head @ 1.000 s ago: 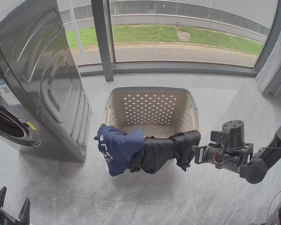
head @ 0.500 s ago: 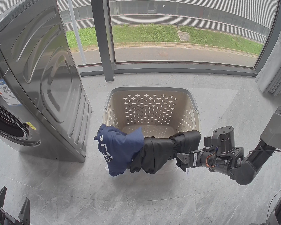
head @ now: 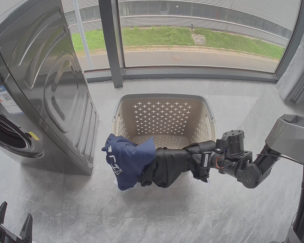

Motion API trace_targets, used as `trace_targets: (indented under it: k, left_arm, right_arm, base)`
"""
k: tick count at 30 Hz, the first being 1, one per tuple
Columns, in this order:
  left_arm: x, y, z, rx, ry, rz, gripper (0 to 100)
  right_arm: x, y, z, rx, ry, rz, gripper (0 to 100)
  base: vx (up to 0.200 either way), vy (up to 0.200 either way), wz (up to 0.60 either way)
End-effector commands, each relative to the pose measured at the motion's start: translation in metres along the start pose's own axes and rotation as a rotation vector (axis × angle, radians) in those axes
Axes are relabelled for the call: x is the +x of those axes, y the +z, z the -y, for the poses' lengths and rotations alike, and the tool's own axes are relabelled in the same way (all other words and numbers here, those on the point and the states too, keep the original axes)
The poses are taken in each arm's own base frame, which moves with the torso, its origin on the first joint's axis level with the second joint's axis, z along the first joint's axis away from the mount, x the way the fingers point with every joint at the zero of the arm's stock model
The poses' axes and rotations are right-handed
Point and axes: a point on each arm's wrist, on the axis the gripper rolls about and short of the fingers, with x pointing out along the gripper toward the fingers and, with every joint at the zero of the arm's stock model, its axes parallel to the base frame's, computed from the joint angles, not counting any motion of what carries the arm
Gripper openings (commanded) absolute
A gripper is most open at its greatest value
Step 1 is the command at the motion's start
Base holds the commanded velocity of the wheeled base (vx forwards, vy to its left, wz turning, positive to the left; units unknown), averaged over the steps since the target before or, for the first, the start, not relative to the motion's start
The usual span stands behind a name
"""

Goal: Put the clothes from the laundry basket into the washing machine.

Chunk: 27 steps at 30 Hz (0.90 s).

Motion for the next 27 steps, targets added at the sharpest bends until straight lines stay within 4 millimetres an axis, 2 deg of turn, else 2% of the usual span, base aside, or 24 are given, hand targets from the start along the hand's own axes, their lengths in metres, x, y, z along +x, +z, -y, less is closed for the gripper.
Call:
trace_targets:
  k: [1,10,14,16,17,18,21,23,27]
  left_arm:
    - [0.0,-0.005,0.0,0.0,0.002,-0.003,100]
    - [0.0,-0.005,0.0,-0.006,0.002,-0.003,100]
    - [0.0,-0.005,0.0,-0.008,0.002,-0.003,100]
    - [0.0,-0.005,0.0,-0.01,0.002,-0.001,100]
    - [0.0,-0.005,0.0,-0.01,0.002,-0.001,100]
    - [0.0,-0.005,0.0,-0.009,0.002,-0.003,100]
    - [0.0,-0.005,0.0,-0.011,0.002,0.0,100]
    - [0.0,-0.005,0.0,-0.011,0.002,0.0,100]
    - [0.0,-0.005,0.0,-0.002,-0.001,-0.001,100]
  right_arm:
    - [0.005,0.0,0.002,0.004,-0.005,0.004,0]
    - [0.003,0.001,-0.006,-0.002,0.022,0.034,0]
    - [-0.008,0.001,-0.01,-0.006,0.034,0.031,0]
    - [-0.024,0.005,-0.018,-0.014,0.062,0.049,0]
    - [-0.025,0.005,-0.019,-0.015,0.064,0.048,0]
    - [-0.038,0.005,-0.025,-0.022,0.086,0.049,0]
    - [-0.058,0.005,-0.034,-0.035,0.121,0.049,0]
    - [-0.064,0.006,-0.035,-0.034,0.125,0.054,0]
    - [-0.092,0.016,-0.032,-0.028,0.14,0.099,0]
  base:
    - [0.0,0.0,0.0]
    - [0.0,0.0,0.0]
    - [0.0,0.0,0.0]
    - [0.0,0.0,0.0]
    - [0.0,0.0,0.0]
    - [0.0,0.0,0.0]
    - [0.0,0.0,0.0]
    - [0.0,0.0,0.0]
    - [0.0,0.0,0.0]
